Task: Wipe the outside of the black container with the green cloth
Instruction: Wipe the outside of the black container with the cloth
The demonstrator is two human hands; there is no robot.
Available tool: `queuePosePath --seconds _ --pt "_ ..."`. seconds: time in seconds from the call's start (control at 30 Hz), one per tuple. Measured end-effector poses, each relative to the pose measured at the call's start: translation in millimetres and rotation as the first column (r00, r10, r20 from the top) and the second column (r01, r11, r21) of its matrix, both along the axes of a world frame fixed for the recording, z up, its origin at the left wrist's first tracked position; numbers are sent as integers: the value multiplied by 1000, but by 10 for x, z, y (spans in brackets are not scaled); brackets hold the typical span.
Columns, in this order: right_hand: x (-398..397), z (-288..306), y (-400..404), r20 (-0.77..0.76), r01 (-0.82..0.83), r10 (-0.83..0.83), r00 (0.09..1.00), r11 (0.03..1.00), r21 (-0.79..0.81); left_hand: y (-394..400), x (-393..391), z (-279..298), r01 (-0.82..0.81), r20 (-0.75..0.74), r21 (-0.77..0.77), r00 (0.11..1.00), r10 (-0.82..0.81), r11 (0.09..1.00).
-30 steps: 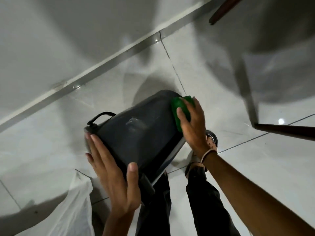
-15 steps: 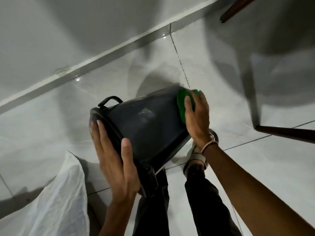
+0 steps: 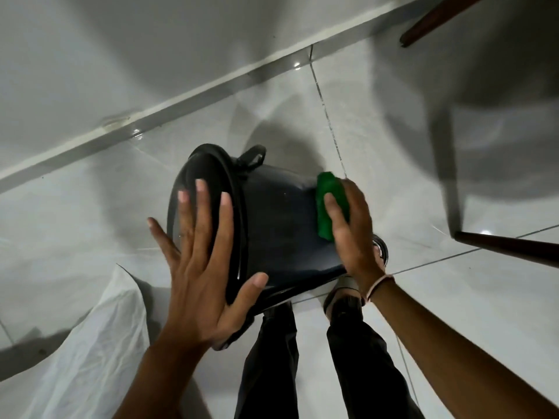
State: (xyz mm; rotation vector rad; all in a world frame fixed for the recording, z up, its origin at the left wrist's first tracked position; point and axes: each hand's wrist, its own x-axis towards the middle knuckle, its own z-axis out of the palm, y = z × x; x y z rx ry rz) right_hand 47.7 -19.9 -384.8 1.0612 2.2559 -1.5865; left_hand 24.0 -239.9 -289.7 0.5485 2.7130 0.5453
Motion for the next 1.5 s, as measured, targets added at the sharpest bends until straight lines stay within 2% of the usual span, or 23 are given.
queuePosePath --seconds 0.07,0.13,0.2,0.27,0.33,0.4,0.43,0.5,0.57,0.63,0.67,0.73,0.8,0.93,1.0,1.07,1.13,1.17,1.27,1.33,1.4,1.47,1.5 --pt "70 225 -329 -131 -233 237 963 971 44 -91 -44 -23 -2 -2 -55 1000 2 998" --pt "317 442 -656 -244 -447 462 852 887 119 -145 -62 -19 23 -1 -92 1000 -23 995" --pt "566 487 -755 -262 -492 530 806 847 200 -169 -54 -2 61 15 -89 998 -60 994" --pt "600 368 -607 -169 -409 443 880 889 204 -177 -50 1 93 32 -56 995 -92 994" --pt "414 201 -390 -33 -224 232 972 961 160 -175 -85 -12 91 55 -29 994 -90 995" --pt "41 34 -160 72 -44 35 997 991 125 -165 -102 -19 86 86 0 993 -85 996" --pt "-167 -3 -90 99 -23 13 995 994 104 -151 -98 -22 92 98 16 991 -93 996" --pt "-438 70 -138 11 -109 109 994 993 41 -141 -65 -13 99 109 39 989 -103 994" --pt "-403 280 -382 -141 -277 275 951 961 7 -147 -39 2 103 108 48 988 -108 994" --pt "-28 474 -629 -245 -379 390 887 921 94 -119 8 15 59 143 74 987 -69 996" --pt "214 504 -687 -265 -397 421 867 907 142 -86 26 23 -14 184 97 983 -4 995" --pt "641 474 -633 -218 -352 382 898 922 164 23 64 21 -178 257 115 956 143 977" --pt "846 436 -517 -120 -261 275 954 958 119 117 110 12 -210 232 70 954 188 975" --pt "663 155 -160 -11 40 -39 999 994 102 226 197 -1 -30 116 20 993 28 999" --pt "303 -67 163 139 185 -185 973 983 15 248 285 6 77 57 18 995 -78 997" --pt "-44 -230 408 263 210 -167 950 967 -144 287 388 -3 159 6 8 987 -159 987" --pt "-195 -158 405 218 122 -68 974 962 -245 295 429 -7 179 -10 9 984 -178 984" --pt "-161 -42 315 136 64 -30 990 964 -258 296 427 -4 167 -12 15 986 -166 986" --pt "316 468 -34 -153 -75 44 987 976 -204 301 440 3 142 3 27 990 -142 990" --pt "666 575 -126 -199 -87 46 979 975 -203 308 454 23 148 9 32 989 -148 989" --pt "751 344 30 -82 51 -68 994 980 -192 330 481 35 188 1 26 982 -189 982" --pt "564 -13 283 143 268 -242 960 943 -198 358 477 30 208 -1 37 978 -209 977" --pt "395 -174 413 236 316 -264 935 924 -216 372 484 21 214 -2 38 977 -214 976"
